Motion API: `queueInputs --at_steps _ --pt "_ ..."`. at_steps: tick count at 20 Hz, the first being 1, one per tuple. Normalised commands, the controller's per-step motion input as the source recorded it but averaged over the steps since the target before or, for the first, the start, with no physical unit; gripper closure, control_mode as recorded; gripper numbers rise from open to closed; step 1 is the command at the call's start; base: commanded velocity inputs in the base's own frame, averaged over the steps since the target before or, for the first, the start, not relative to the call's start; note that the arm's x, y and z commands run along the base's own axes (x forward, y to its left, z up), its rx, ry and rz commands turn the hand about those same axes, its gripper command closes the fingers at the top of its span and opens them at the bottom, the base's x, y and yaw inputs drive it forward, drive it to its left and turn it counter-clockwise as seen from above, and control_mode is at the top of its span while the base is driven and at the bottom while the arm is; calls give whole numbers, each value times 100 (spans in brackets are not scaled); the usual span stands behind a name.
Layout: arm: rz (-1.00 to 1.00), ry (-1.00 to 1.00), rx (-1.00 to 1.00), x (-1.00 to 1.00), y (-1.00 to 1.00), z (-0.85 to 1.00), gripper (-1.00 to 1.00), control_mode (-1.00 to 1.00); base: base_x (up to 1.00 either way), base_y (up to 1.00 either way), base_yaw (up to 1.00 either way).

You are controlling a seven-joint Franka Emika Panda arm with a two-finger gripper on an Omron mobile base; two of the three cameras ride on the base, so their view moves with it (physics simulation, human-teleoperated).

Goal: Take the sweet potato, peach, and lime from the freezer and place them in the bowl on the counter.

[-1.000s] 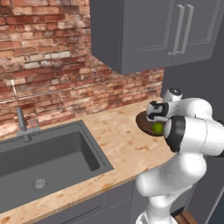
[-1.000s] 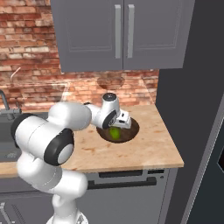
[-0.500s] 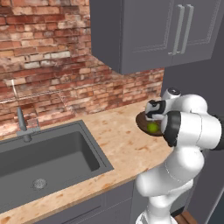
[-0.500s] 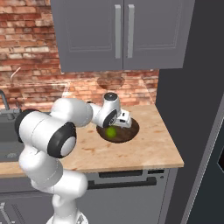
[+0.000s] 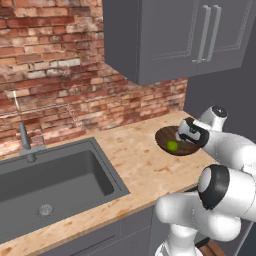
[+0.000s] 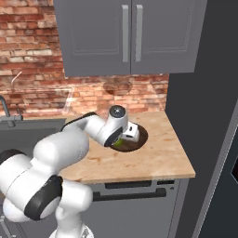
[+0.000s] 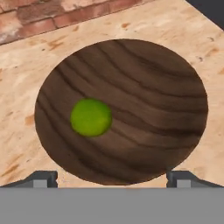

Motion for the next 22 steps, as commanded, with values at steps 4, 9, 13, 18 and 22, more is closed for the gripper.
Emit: queueInputs --at_steps 4,9,13,18,22 --pt "-1 -8 0 -83 0 63 -100 -100 0 0 0" --pt "-4 4 -1 -67 0 78 -100 -100 0 0 0" --pt "0 9 0 -63 1 76 -100 -100 0 0 0" --pt "0 1 0 -64 14 70 -100 -100 0 0 0" --pt "0 -2 0 -52 31 49 -100 -100 0 0 0"
